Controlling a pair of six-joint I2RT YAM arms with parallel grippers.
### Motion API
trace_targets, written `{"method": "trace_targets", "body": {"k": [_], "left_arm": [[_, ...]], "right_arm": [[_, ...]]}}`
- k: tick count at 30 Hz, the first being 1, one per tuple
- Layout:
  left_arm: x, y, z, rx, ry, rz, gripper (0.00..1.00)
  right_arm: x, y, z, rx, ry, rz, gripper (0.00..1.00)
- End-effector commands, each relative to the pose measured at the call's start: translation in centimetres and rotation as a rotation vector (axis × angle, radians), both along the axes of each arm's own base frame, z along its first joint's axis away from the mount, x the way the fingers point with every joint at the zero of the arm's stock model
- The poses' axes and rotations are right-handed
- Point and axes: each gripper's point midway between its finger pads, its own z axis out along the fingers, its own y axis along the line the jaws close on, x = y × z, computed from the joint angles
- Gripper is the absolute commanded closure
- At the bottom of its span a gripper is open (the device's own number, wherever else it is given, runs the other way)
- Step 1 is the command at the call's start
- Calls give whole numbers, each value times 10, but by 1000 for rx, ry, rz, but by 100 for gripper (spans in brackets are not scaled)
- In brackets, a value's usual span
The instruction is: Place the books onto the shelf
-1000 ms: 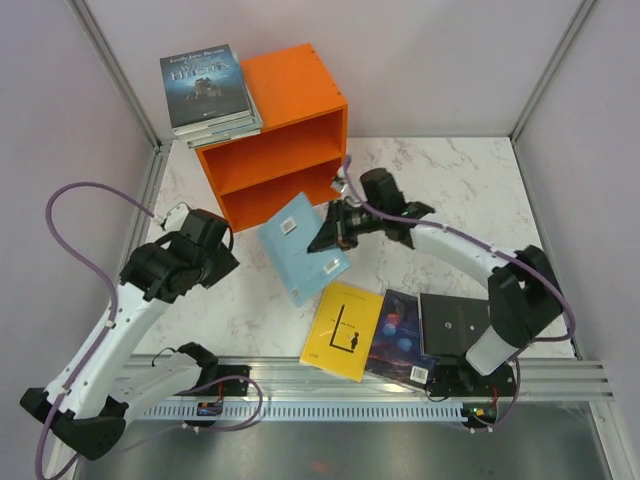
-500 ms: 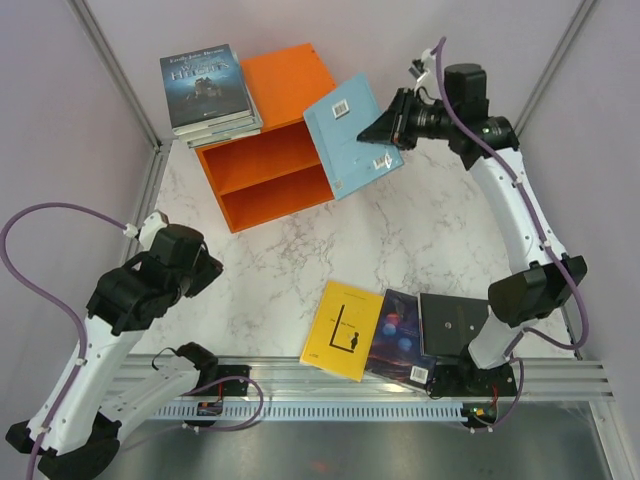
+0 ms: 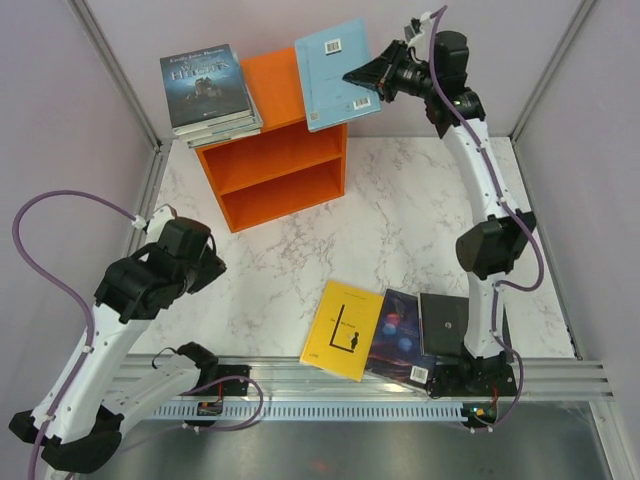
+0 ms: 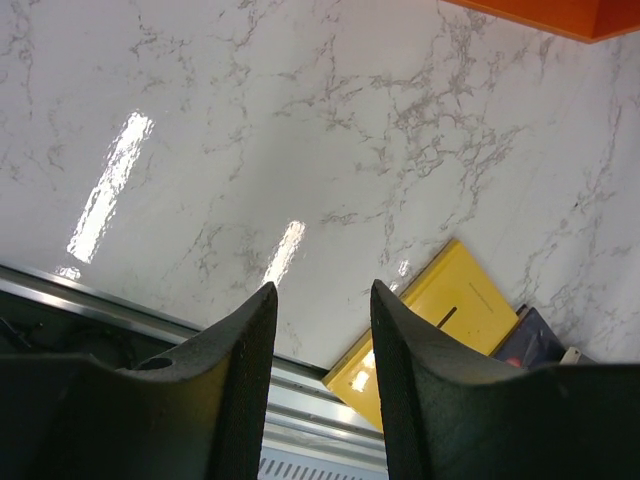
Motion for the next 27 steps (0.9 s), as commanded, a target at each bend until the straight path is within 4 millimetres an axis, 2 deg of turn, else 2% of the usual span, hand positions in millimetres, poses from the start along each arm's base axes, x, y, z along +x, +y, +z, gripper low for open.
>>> {"method": "trace_targets", "body": {"k": [1,3,6,8,9,11,13,14,15,17,18,20,21,23,24,25,27], "left_arm": [[7,-1,10,32,-25,-38,53],[10,-4,11,32,-27,-54,53],[15,-7,9,48,-18,-70,53],[19,-9,6,60,-8,-83,53],[21,-10,7,60,-11,-86,53],[24,-13,5,69,-1,-99,53],[26,-15,6,67,-3,-106,53],[27,-16,6,70,-2,-115,53],[28,-17,5,73,3,-117,53],[29,-17,6,77,-2,-120,53],[29,-17,6,78,-2,-121,53],[29,-17,5,78,-1,-123,53],[29,-17,5,79,2,-124,53],[30,-18,4,79,2,-124,53],[30,-18,3,79,4,-123,53],[30,-18,3,79,4,-123,53],[30,-19,1,75,10,-125,53]], "right_arm": [[-4,19,67,170,-161,35,100],[-1,31,71,207,-174,37,100],[6,54,57,217,-170,46,100],[7,65,47,206,-165,48,91],[7,75,41,203,-155,57,75],[11,79,38,203,-155,35,48],[19,79,33,202,-151,3,26],[22,77,33,200,-153,-12,22],[27,70,34,192,-158,-36,13],[35,59,32,185,-157,-75,9],[41,46,31,172,-157,-105,8],[48,30,31,157,-160,-140,7],[54,12,30,140,-144,-175,7],[63,-6,20,99,-131,-214,7],[67,-22,16,77,-114,-246,7],[71,-29,5,47,-103,-261,7],[70,-42,-2,5,-83,-287,6]]}}
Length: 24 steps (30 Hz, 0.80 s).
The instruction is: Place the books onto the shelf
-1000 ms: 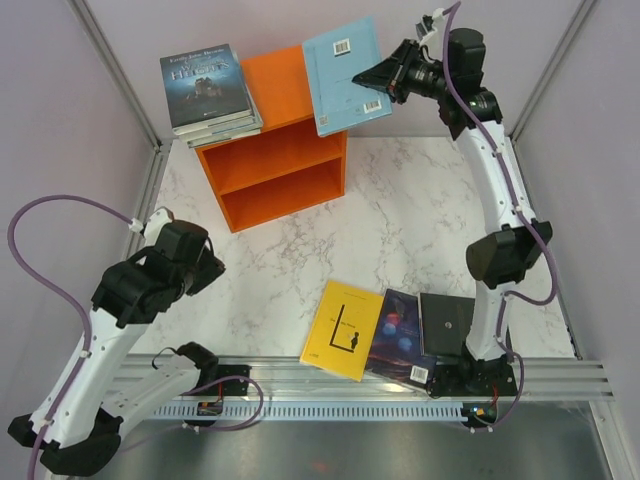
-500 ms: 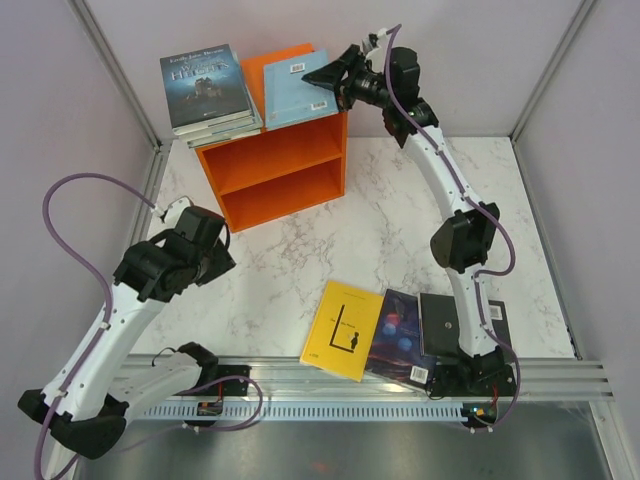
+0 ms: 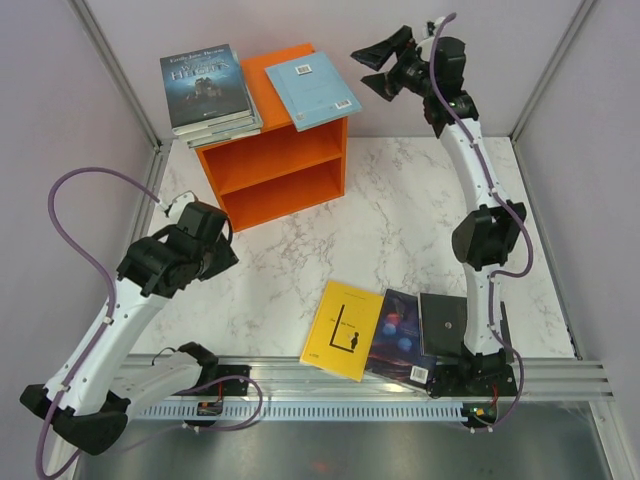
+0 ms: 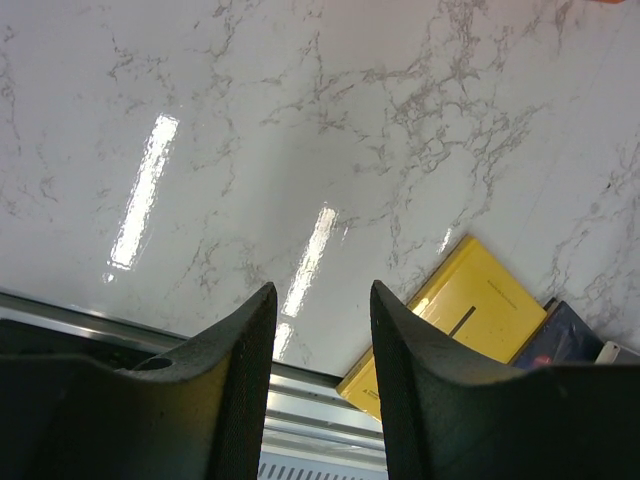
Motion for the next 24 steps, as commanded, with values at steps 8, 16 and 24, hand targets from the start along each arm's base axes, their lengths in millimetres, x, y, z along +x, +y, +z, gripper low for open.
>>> {"method": "trace_targets", "body": {"k": [8,16,24], "left_arm": [[7,-10,1,-28,-7,-26,53],[3,-8,-10,-15,17,-25,53],[-6,-93,-58,-275,102,-440,41]], "right_arm": [[-38,-26,14,-140,-51,-12,7],[-76,-47,-15,-250,-14,-64,6],[-173,-119,-187,-616,474,-222,2]]}}
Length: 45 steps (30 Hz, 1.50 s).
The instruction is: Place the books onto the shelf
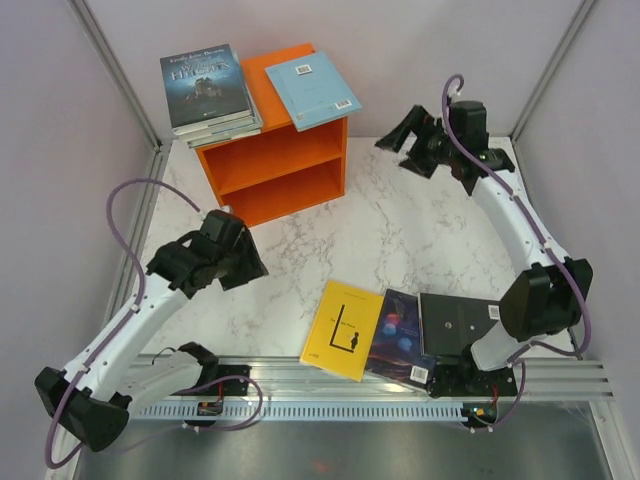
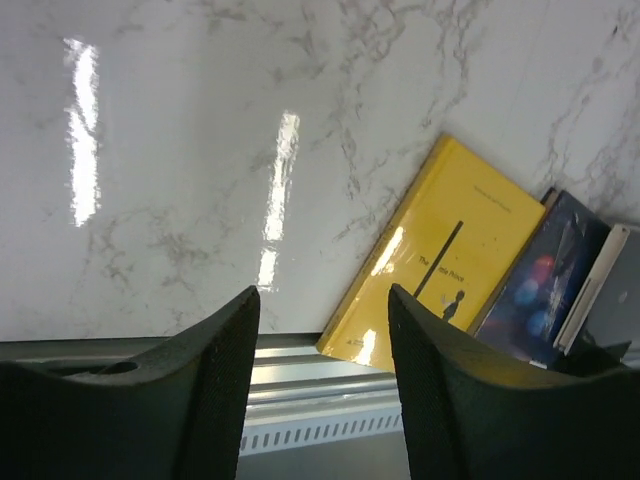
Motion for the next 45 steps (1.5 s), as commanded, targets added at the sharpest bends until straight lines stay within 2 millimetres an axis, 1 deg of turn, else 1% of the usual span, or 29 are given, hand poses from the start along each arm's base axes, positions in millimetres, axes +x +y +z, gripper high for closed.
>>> {"method": "trace_targets", "body": {"k": [1,2,3,4,5,6,7,8,9,10,11,12,13,14,16,17,18,20,24,28,29,33,35,36,38,39,40,42,45], "left_arm": [[-3,-49,-10,-177,-9,-236,40],[-7,-60,-20,-224,7,-281,38],[-9,-66,-25,-249,11,-311,35],[-11,-71,-30,-271,21,-333,33],[-20,-76,-47,-293,81,-363,31],[-17,-86,-47,-320,58,-395,30],[-20,-90,-53,-327,73,-413,29],[-23,-93,-68,-319,117,-423,29],[-23,-101,-71,-325,109,-455,29],[-24,-106,-78,-330,125,-472,29],[-27,-109,-92,-318,167,-479,29],[-26,-117,-96,-322,161,-505,29],[-27,-123,-100,-328,172,-520,29],[-29,-125,-115,-312,218,-519,29],[-30,-136,-123,-327,229,-541,29],[-34,-138,-136,-315,267,-544,29],[-36,-140,-141,-315,284,-544,29],[-40,-149,-148,-338,291,-569,29],[-64,-164,-176,-333,381,-615,30],[-86,-172,-189,-369,446,-654,30],[-85,-180,-186,-410,423,-663,30],[-92,-188,-172,-536,397,-679,32],[-91,-192,-163,-559,377,-687,37],[-90,-192,-160,-563,371,-688,40],[-86,-193,-152,-563,344,-689,61],[-86,-191,-153,-547,349,-677,74],[-85,-190,-152,-539,350,-670,97],[-84,-186,-149,-516,342,-660,98],[-82,-180,-139,-495,315,-651,98]], "right_arm": [[-54,-52,-96,-277,272,-130,2],[-74,-59,-106,-307,326,-138,2],[-95,-61,-132,-324,403,-116,2],[-108,-60,-143,-325,442,-95,2],[-124,-54,-150,-323,466,-63,4],[-146,-48,-170,-318,527,-14,4],[-158,-43,-177,-317,547,15,5],[-171,-29,-179,-307,550,59,6],[-187,-23,-192,-302,586,90,7],[-197,-12,-193,-266,598,133,8],[-205,3,-192,-241,589,166,14],[-219,9,-202,-231,621,187,16],[-226,15,-205,-221,628,208,18],[-235,25,-206,-215,634,226,20],[-249,25,-216,-228,655,238,21],[-259,23,-226,-242,685,239,21],[-264,21,-231,-247,694,238,22],[-277,14,-244,-255,724,232,27],[-294,5,-266,-260,764,226,30],[-306,0,-285,-267,797,228,32],[-312,-2,-292,-271,811,229,32],[-324,-7,-308,-277,839,234,35],[-327,-10,-312,-287,845,242,35],[-327,-10,-313,-290,846,241,36],[-325,-10,-312,-295,840,240,36],[-324,-10,-311,-295,834,242,36],[-320,-8,-309,-294,823,240,36],[-314,-7,-303,-296,796,241,36],[-295,0,-281,-289,714,244,31]]}}
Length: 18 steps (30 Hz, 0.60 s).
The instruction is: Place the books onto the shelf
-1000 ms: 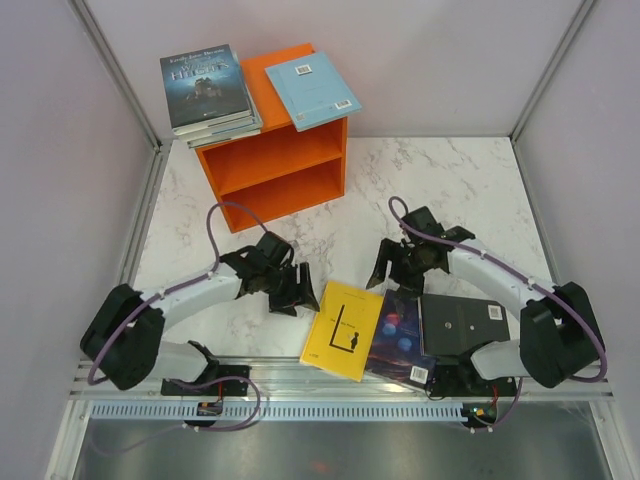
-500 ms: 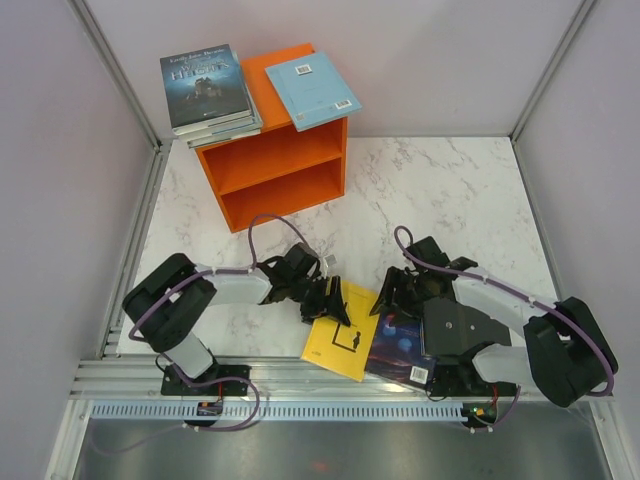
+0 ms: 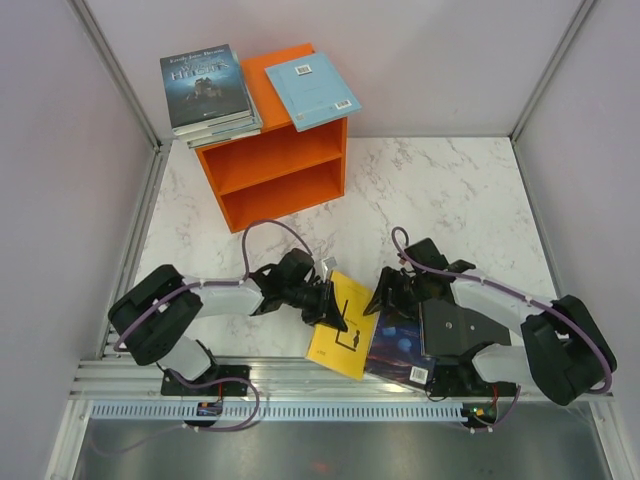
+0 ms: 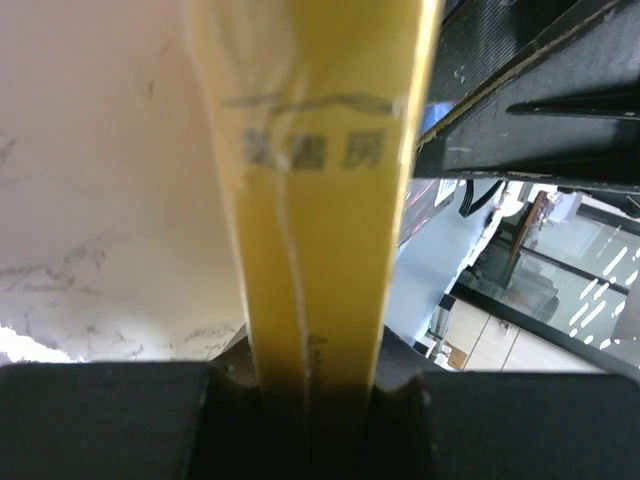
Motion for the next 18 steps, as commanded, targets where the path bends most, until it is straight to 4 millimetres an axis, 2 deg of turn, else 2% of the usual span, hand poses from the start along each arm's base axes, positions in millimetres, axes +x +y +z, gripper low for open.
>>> {"method": "trace_targets", "body": {"k": [1,4,6,7,10,13,18], "left_arm": [[1,25,-10,147,-6,71,98],[11,33,19,101,-45,130,98],[23,38,37,57,-45,200,98],[27,39,58,3,-80,225,98],[44,44,93,-85,-92,310,98],[58,42,131,-215,-78,391,98],[72,40,189,-425,-137,453,98]], "right_arm": [[15,-24,-9,-169,-98,-6,25],[50,-2,48,-62,-262,-15,9],[58,9,73,3,-319,-8,2],[66,15,88,42,-349,-11,2],[67,33,108,157,-343,-2,2],[64,43,114,248,-325,-20,2],[64,47,124,312,-328,-44,2]]}}
